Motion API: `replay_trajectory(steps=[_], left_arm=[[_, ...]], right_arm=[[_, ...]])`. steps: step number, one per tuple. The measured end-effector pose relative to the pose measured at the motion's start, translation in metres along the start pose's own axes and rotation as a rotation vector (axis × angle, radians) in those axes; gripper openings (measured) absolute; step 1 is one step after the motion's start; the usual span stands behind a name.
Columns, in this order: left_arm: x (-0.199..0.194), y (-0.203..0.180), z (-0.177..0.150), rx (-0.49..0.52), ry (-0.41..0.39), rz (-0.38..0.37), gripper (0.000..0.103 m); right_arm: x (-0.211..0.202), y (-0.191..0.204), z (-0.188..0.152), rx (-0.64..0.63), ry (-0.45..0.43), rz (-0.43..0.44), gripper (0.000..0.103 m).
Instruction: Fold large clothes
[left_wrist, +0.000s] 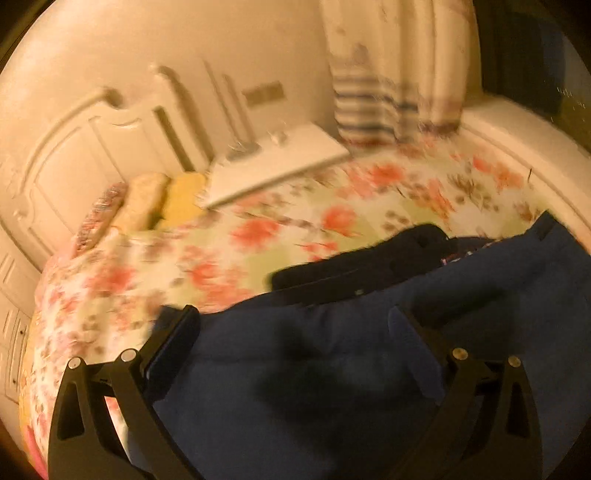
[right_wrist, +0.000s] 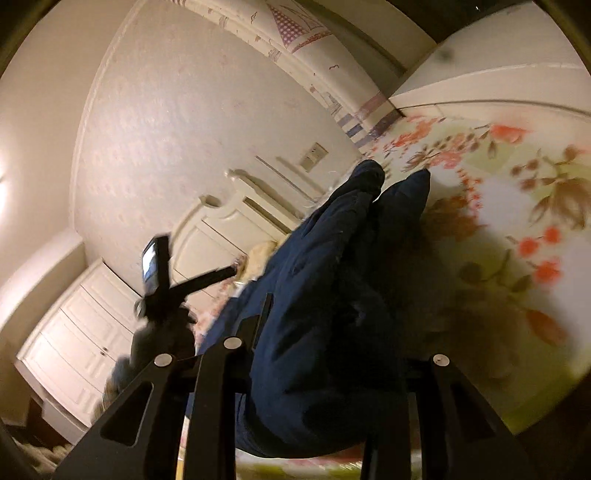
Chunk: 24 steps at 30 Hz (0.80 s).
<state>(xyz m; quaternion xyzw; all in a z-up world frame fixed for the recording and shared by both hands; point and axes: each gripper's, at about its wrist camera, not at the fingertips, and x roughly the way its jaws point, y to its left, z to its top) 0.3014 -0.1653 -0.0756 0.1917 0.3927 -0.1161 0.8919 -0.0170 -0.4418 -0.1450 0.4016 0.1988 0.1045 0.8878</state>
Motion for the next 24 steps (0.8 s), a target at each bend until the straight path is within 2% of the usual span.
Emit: replay_trajectory(steps=[2,3,6,8,9,11,13,15,16,17,19,21,24], left_arm=[[0.037,-0.025,-0.002,0.072,0.064,0.113,0.101],[0.058,-0.032,-0.006,0.089,0.12,0.132,0.101],[0.057,-0.017,-0.012,0.017,0.114,0.088,0.101],[0.036,-0.002,-0.021,-0.031,0.062,0.083,0.095],[0.021,0.006,-0.028,-0.063,0.034,0.065,0.094],[-0.024,0.024,-0.057,-0.125,-0.038,-0.041,0.094],[-0.057,0.022,-0.088,-0.117,-0.083,-0.108,0.096],[-0.075,0.003,-0.122,-0.064,-0.079,-0.203,0.098],[-0.078,-0.013,-0.145,-0.007,-0.064,-0.221,0.098],[-0.083,-0.02,-0.166,0.004,-0.094,-0.193,0.098],[-0.09,-0.014,-0.189,-0.001,-0.113,-0.208,0.098],[-0.101,0.011,-0.201,-0.019,-0.095,-0.261,0.098],[-0.117,0.062,-0.215,-0.127,-0.102,-0.314,0.099]], right_arm=[[0.0,0.002,0.001,0.0,-0.001,0.002,0.032],[0.001,0.005,0.002,-0.009,-0.003,0.001,0.032],[0.002,0.021,0.007,-0.061,-0.01,-0.007,0.032],[0.003,0.034,0.011,-0.099,-0.019,-0.008,0.032],[0.003,0.04,0.013,-0.115,-0.023,-0.01,0.032],[0.008,0.051,0.018,-0.147,-0.033,-0.013,0.032],[0.015,0.07,0.022,-0.198,-0.048,-0.014,0.032],[0.028,0.092,0.028,-0.253,-0.058,-0.015,0.032],[0.036,0.107,0.03,-0.291,-0.059,-0.01,0.032],[0.048,0.122,0.032,-0.328,-0.044,0.003,0.032],[0.07,0.16,0.022,-0.445,-0.021,0.013,0.032],[0.09,0.199,0.006,-0.581,-0.009,0.014,0.032],[0.125,0.254,-0.02,-0.743,0.034,0.04,0.032]])
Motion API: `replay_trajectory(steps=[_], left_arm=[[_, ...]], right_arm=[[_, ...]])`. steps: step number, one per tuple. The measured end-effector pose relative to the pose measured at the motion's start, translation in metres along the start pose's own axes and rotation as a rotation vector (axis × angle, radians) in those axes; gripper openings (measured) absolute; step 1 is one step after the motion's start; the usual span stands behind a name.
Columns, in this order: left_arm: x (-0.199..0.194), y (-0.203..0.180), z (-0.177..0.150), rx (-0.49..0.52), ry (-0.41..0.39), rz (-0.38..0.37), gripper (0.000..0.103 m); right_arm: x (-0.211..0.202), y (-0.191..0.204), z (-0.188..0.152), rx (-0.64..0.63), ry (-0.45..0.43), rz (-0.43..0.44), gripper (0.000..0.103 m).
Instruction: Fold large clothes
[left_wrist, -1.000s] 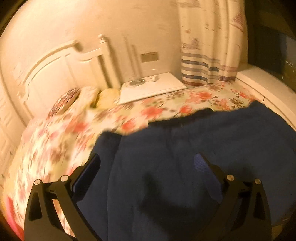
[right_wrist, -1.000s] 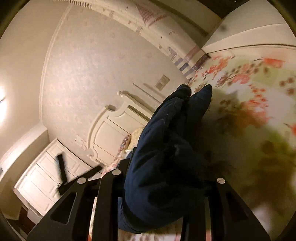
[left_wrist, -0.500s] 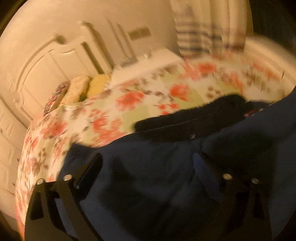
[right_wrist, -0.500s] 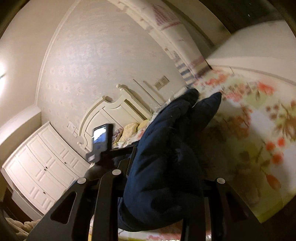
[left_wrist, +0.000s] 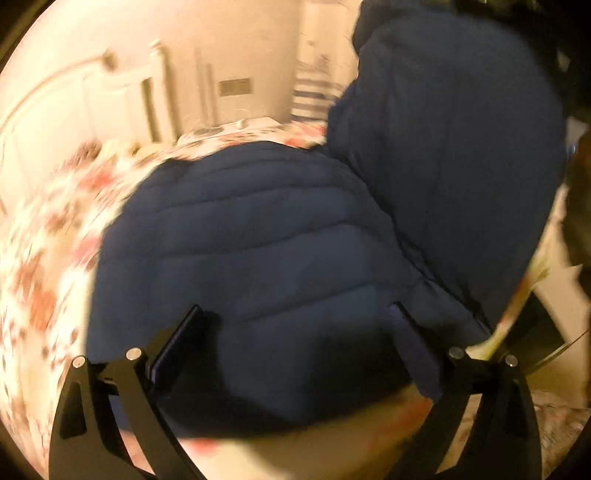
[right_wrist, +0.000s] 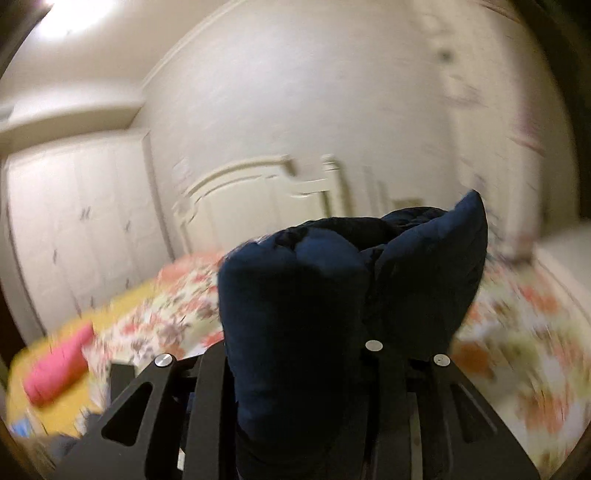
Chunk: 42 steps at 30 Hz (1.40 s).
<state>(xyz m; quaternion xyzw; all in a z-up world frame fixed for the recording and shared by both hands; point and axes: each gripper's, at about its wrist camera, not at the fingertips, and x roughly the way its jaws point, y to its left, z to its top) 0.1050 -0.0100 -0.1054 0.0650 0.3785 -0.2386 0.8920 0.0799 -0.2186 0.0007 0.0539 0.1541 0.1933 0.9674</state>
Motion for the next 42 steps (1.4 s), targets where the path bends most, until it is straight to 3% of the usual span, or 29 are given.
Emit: replay_trajectory(steps=[3,8,10,14,17,19,22,25,28,29,30,31,33,36,38,42], left_arm=[[-0.046,0.067,-0.001,-0.131,-0.095,0.177,0.098],[-0.121,0.159,-0.011,-0.374,-0.237,0.326,0.098],[-0.134,0.175,-0.014,-0.41,-0.248,0.354,0.098],[-0.137,0.181,0.0,-0.376,-0.247,0.338,0.098],[-0.131,0.159,0.032,-0.282,-0.252,0.26,0.098],[-0.119,0.131,0.067,-0.167,-0.227,0.166,0.098],[-0.083,0.086,0.124,0.008,-0.158,0.08,0.1],[-0.023,0.056,0.169,0.122,-0.042,0.096,0.1],[0.038,0.048,0.181,0.173,0.053,0.121,0.1],[0.063,0.05,0.176,0.201,0.085,0.156,0.101],[0.086,0.056,0.166,0.212,0.114,0.133,0.101],[0.1,0.066,0.155,0.182,0.122,0.084,0.101],[0.106,0.096,0.137,0.02,0.074,-0.025,0.101],[0.098,0.121,0.115,-0.097,0.024,-0.046,0.101],[0.096,0.13,0.105,-0.14,0.007,-0.063,0.101],[0.098,0.127,0.106,-0.135,0.019,-0.052,0.101]], right_arm=[[0.05,0.059,0.0,-0.168,0.08,0.021,0.033],[0.13,0.159,-0.061,-0.518,0.24,0.009,0.033],[0.137,0.196,-0.105,-0.733,0.255,-0.037,0.033],[0.123,0.221,-0.146,-0.958,0.206,-0.063,0.033],[0.114,0.217,-0.145,-0.958,0.186,-0.051,0.033],[0.115,0.215,-0.143,-0.96,0.185,-0.055,0.035],[0.122,0.226,-0.154,-1.028,0.211,-0.061,0.046],[0.118,0.227,-0.161,-1.053,0.218,-0.058,0.05],[0.107,0.221,-0.154,-0.998,0.23,0.005,0.054],[0.103,0.219,-0.153,-0.978,0.235,0.037,0.062],[0.097,0.216,-0.15,-0.951,0.245,0.088,0.074],[0.091,0.213,-0.146,-0.926,0.25,0.133,0.079],[0.072,0.199,-0.132,-0.832,0.258,0.253,0.079],[0.048,0.169,-0.103,-0.631,0.252,0.381,0.078],[0.04,0.153,-0.082,-0.539,0.222,0.385,0.072],[0.055,0.145,-0.056,-0.423,0.203,0.234,0.067]])
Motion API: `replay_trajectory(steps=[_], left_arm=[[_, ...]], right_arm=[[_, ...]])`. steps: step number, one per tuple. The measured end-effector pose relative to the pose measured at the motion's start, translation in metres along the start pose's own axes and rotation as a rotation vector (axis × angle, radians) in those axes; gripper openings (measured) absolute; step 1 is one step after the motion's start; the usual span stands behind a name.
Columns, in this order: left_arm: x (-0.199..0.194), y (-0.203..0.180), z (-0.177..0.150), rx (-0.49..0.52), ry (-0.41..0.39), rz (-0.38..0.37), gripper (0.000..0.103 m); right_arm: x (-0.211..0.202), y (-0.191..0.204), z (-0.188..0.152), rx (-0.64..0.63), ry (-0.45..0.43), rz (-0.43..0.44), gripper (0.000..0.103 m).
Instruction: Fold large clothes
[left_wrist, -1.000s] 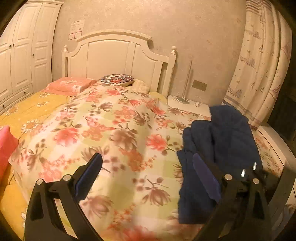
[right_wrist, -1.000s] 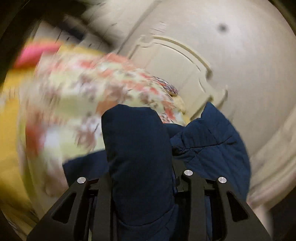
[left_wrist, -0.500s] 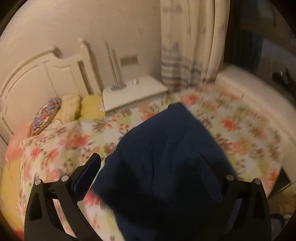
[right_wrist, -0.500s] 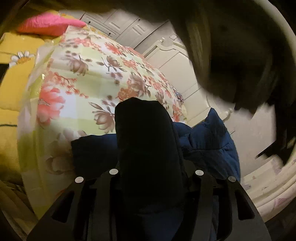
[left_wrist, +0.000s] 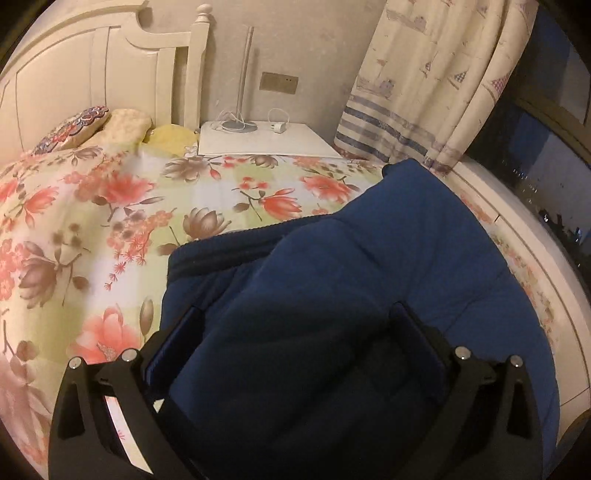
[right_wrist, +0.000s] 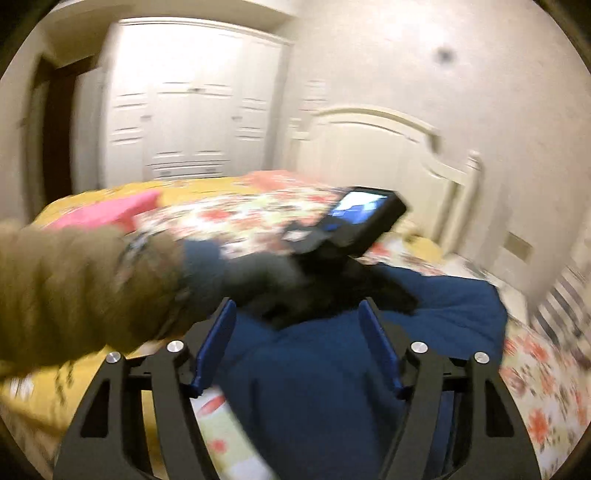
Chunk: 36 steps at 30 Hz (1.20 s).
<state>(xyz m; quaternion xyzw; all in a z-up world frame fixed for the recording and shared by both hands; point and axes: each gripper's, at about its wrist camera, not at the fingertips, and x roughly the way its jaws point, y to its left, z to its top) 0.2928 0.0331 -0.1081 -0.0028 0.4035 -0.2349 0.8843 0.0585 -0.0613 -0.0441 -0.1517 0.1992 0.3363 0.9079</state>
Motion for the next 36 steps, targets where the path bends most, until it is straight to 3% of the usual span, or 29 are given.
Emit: replay_trajectory(steps=[2,4,6,8,9,11,15,18,21,23,24,27,29,32,36], left_arm=[[-0.001,-0.002,0.004,0.008,0.0,0.012,0.101],[-0.003,-0.001,0.002,0.011,-0.011,0.013,0.101],[-0.005,0.001,-0.003,0.005,-0.02,0.008,0.101],[-0.008,0.003,-0.007,-0.008,-0.03,0.021,0.101],[-0.01,0.0,-0.008,-0.005,-0.034,0.05,0.101],[-0.016,-0.009,-0.011,0.012,-0.047,0.118,0.101],[-0.034,-0.023,-0.022,0.015,-0.09,0.274,0.101],[-0.045,-0.026,-0.03,0.01,-0.123,0.345,0.101],[-0.044,-0.02,-0.03,-0.01,-0.116,0.33,0.101],[-0.041,-0.015,-0.028,-0.022,-0.1,0.306,0.101],[-0.04,-0.012,-0.028,-0.031,-0.094,0.29,0.101],[-0.036,-0.005,-0.029,-0.065,-0.08,0.268,0.101],[-0.031,0.001,-0.029,-0.087,-0.06,0.239,0.101],[-0.03,0.003,-0.031,-0.094,-0.059,0.215,0.101],[-0.031,0.001,-0.033,-0.094,-0.069,0.218,0.101]], right_arm=[[0.026,0.006,-0.005,0.009,0.092,-0.001,0.067],[0.065,0.037,-0.03,-0.12,0.229,-0.013,0.068],[0.067,0.056,-0.04,-0.225,0.223,-0.069,0.068],[0.06,0.051,-0.034,-0.2,0.246,0.004,0.067],[0.05,0.042,-0.028,-0.168,0.251,0.073,0.066],[0.026,0.012,-0.014,-0.084,0.205,0.125,0.066],[-0.013,-0.081,0.008,0.103,0.08,0.005,0.066],[-0.003,-0.16,0.024,0.276,0.045,-0.099,0.066],[0.033,-0.205,0.037,0.348,0.068,-0.15,0.066],[0.073,-0.216,0.043,0.341,0.129,-0.166,0.066],[0.096,-0.215,0.042,0.316,0.184,-0.166,0.066],[0.182,-0.212,0.003,0.242,0.473,-0.158,0.067],[0.19,-0.225,0.001,0.302,0.469,-0.137,0.067],[0.177,-0.22,0.01,0.232,0.478,-0.165,0.067],[0.161,-0.24,0.041,0.268,0.329,-0.203,0.067]])
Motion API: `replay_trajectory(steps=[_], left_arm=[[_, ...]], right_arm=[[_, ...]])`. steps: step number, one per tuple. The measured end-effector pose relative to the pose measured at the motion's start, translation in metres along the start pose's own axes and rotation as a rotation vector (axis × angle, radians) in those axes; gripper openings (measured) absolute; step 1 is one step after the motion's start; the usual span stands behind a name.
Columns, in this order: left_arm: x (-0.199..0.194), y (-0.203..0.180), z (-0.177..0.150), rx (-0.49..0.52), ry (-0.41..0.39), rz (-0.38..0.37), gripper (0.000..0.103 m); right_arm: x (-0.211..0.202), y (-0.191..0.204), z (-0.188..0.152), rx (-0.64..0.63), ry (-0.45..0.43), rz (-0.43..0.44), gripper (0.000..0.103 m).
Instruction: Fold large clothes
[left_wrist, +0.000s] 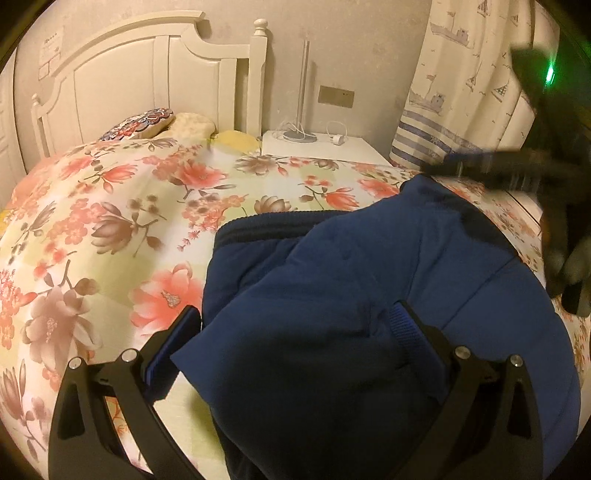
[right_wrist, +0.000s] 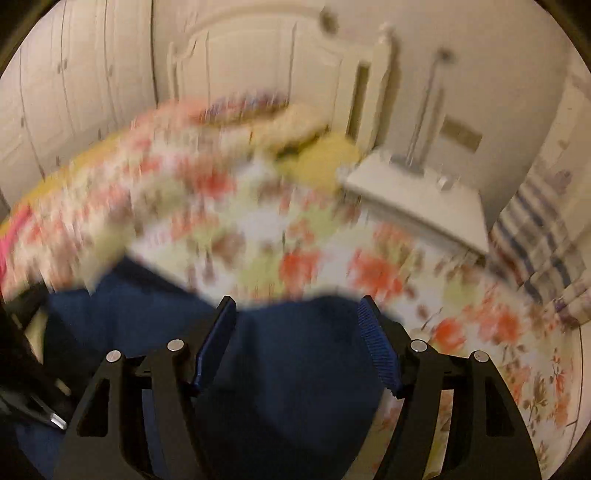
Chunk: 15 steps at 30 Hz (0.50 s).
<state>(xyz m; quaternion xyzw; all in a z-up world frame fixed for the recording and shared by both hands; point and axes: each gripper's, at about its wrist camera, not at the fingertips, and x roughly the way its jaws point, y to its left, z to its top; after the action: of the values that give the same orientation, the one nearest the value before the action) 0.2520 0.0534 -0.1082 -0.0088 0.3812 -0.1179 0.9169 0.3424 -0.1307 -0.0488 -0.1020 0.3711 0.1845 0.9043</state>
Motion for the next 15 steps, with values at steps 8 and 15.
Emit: replay_trajectory(steps=[8,15], left_arm=[[-0.001,0.003,0.0,-0.016,0.0,-0.005,0.101],[-0.065,0.017,-0.015,-0.046,-0.077,0.084,0.101]], right_arm=[[0.071,0.013,-0.026,-0.066,0.186,-0.044,0.068],[-0.015,0.052,-0.009,-0.155,-0.013,-0.024,0.077]])
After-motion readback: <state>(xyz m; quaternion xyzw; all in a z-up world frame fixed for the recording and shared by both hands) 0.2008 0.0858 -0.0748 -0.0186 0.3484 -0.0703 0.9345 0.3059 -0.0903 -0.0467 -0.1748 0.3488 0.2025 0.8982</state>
